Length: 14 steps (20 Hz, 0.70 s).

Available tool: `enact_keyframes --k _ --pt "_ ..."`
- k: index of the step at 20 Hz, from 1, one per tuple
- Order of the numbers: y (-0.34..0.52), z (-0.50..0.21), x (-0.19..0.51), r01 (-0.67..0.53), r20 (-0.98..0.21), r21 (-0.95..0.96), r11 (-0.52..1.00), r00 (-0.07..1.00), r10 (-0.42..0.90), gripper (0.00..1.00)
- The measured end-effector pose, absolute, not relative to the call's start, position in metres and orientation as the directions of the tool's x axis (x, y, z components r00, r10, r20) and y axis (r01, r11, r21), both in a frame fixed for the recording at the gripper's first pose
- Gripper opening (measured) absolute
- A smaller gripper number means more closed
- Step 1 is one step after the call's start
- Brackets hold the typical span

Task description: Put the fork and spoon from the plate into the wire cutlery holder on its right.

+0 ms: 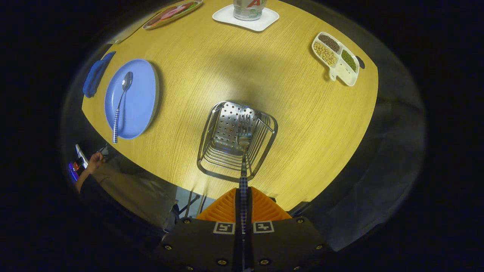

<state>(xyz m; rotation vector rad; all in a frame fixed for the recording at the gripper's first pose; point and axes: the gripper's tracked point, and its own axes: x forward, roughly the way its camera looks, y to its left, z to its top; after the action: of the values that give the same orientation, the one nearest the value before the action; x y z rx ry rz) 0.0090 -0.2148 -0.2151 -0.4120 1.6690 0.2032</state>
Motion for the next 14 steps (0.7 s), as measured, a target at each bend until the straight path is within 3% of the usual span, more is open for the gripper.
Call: enact_keyframes --k 8,12,14 --pt "-0.210 -0.219 0.017 -0.364 -0.983 -0.083 0.928 -0.123 -0.136 0.05" --pt "-0.211 -0.213 0.018 -0.325 -0.987 -0.083 0.942 -0.102 -0.122 0.10" --pt "-0.211 -0.208 0.018 -0.300 -0.992 -0.072 0.951 -0.075 -0.099 0.21"
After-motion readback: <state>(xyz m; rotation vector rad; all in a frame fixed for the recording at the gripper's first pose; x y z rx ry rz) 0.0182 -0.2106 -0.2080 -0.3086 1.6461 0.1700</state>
